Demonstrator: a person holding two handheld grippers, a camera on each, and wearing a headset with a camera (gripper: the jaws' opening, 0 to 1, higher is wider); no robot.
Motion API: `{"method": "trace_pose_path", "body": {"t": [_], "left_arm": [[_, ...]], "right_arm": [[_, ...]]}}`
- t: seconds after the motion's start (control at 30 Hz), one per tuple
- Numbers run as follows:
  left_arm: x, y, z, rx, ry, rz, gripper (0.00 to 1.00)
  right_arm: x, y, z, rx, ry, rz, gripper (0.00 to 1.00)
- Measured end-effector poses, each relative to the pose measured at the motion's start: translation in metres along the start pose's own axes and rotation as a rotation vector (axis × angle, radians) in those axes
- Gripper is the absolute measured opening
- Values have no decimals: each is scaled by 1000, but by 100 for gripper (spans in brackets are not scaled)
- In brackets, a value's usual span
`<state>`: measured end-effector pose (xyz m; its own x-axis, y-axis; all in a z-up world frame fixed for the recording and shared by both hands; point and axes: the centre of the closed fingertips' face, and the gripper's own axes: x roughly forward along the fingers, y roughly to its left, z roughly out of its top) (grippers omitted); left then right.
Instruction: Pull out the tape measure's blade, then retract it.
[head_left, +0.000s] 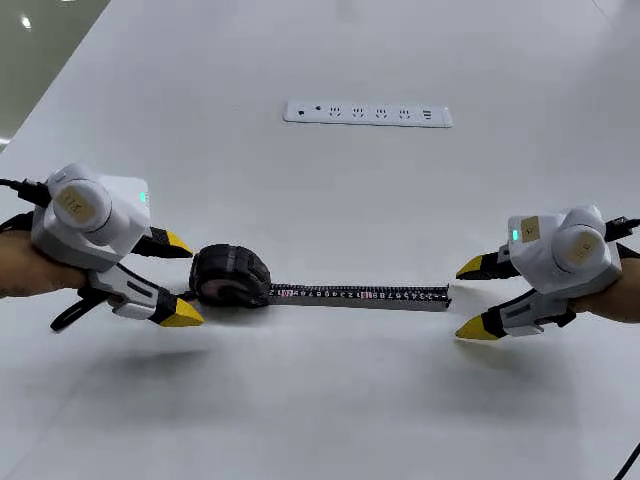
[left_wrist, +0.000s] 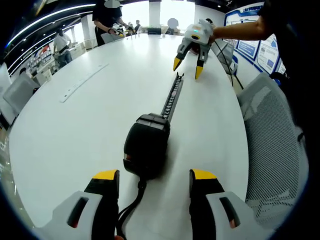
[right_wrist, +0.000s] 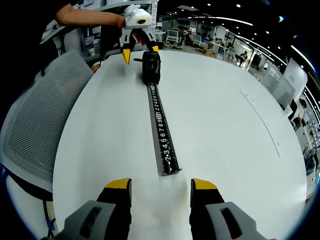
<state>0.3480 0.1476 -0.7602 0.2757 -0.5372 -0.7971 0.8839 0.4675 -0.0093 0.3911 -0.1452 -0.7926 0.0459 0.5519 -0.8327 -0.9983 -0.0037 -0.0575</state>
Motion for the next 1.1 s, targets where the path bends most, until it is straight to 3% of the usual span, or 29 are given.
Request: {"method": "trace_pose_path", "body": {"t": [0.37, 0.83, 1.1], "left_arm": [[-6, -14, -4, -85, -60, 35, 59], [-8, -40, -14, -181, -114, 65, 62], [-10, -52, -13, -228, -158, 100, 65]], "right_arm": [[-6, 16, 3, 63, -29, -39, 53], [-10, 37, 1, 173, -79, -83, 61], [-12, 45, 7, 214, -110, -128, 68]]}}
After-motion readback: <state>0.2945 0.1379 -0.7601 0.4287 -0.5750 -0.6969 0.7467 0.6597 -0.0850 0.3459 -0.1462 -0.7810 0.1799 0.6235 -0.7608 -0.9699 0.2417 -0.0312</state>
